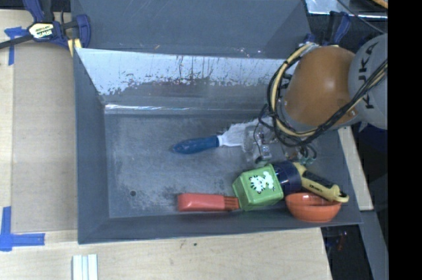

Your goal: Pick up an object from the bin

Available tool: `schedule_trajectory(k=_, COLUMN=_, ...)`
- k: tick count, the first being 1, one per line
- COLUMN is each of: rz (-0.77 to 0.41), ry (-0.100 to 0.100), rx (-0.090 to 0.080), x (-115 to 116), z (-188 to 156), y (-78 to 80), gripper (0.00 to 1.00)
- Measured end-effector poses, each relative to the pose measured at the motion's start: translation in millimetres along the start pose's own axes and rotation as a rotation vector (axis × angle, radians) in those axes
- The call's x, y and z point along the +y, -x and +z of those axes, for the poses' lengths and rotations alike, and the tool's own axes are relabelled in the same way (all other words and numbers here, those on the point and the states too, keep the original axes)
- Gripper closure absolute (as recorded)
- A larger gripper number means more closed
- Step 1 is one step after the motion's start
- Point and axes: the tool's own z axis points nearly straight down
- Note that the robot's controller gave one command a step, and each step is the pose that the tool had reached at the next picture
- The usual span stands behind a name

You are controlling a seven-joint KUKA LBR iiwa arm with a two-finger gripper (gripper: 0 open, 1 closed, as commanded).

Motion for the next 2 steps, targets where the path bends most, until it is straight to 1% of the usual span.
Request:
schedule_trajectory(k=1, rz=0.000, ry=0.002, rx=0.010, x=0.7, z=-33.9, y=-1.4, gripper=1.00)
schedule_trajectory(k=2, rz=0.001, ry=0.001, rx=0.004, x=0.3, z=-76.7, y=1.9, gripper=1.00)
